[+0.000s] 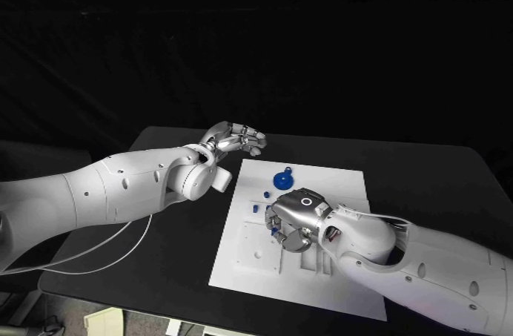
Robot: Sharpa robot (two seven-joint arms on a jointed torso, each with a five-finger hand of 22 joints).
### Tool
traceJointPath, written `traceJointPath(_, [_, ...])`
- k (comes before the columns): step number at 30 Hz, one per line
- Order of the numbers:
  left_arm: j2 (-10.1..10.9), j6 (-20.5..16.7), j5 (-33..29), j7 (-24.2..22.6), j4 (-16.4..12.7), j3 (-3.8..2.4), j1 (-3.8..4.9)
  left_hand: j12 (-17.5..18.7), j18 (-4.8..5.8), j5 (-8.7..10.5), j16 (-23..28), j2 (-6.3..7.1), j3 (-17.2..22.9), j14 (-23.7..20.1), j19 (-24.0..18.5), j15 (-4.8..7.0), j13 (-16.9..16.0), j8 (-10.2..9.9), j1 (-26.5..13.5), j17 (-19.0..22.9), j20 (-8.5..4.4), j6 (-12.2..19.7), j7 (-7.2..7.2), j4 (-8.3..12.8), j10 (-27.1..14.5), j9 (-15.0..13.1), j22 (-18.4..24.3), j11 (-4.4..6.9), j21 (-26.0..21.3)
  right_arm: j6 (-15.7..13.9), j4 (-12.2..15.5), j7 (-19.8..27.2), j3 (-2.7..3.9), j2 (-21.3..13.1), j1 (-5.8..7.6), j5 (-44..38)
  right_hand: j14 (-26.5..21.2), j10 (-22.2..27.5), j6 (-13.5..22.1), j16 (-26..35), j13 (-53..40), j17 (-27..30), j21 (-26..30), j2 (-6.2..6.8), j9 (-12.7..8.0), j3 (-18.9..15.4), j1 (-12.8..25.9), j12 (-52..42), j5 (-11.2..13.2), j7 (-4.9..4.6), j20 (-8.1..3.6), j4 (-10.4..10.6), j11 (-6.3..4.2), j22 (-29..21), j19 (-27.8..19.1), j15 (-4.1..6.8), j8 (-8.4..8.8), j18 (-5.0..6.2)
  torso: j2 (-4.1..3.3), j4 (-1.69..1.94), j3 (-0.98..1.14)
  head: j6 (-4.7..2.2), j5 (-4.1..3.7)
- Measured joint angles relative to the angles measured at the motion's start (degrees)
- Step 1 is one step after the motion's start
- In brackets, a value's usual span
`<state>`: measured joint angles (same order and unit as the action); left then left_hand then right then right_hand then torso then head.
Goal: Assemble the parts on the task board
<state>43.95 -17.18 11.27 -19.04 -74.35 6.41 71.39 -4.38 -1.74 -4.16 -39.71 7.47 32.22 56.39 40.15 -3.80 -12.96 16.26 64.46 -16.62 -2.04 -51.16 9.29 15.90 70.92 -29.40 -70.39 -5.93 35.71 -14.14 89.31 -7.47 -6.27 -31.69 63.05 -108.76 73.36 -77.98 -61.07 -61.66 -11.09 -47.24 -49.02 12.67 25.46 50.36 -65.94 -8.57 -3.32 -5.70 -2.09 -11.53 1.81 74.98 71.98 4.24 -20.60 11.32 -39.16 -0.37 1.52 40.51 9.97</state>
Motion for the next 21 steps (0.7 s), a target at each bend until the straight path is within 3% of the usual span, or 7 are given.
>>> traceJointPath(9, [-0.2, -0.2, -0.2, 0.0, 0.1, 0.0, 0.0, 0.0, 0.0, 0.0, 0.0, 0.0, 0.0, 0.0, 0.0, 0.0, 0.0, 0.0, 0.0, -0.1, 0.0, 0.0, 0.0, 0.0, 0.0, 0.0, 0.0, 0.0, 0.0, 0.8, -1.1, 0.0, -0.54, 1.0, -1.05, -1.5, 0.0, 0.1, 0.0, 0.0, 0.0, 0.0, 0.0, -0.22, 0.0, 0.0, -0.2, 0.0, 0.2, 0.0, 0.01, 0.0, -0.08, 0.0, 0.0, -0.01, 0.04, 0.0, -0.02, -0.04, 0.03, 0.79, 0.93])
traceJointPath(21, [-0.2, -0.2, -0.3, 0.0, 0.0, 0.0, 0.0, 0.0, 0.0, 0.0, 0.2, 0.0, 0.0, 0.0, 0.0, 0.0, 0.0, 0.0, 0.0, -0.2, 0.0, 0.0, 0.0, 0.0, 0.0, 0.0, 0.0, 0.0, 0.0, 1.0, -1.4, 0.0, -0.61, 1.2, -1.46, -2.3, 0.1, 0.1, 0.1, 0.2, -0.1, -0.1, -0.2, -0.3, 0.0, -0.2, -0.3, 0.2, 0.0, 0.09, 0.01, -0.2, -0.08, 0.0, 0.0, -0.09, -0.19, -0.02, -0.03, -0.03, -0.03, 1.25, 1.24])
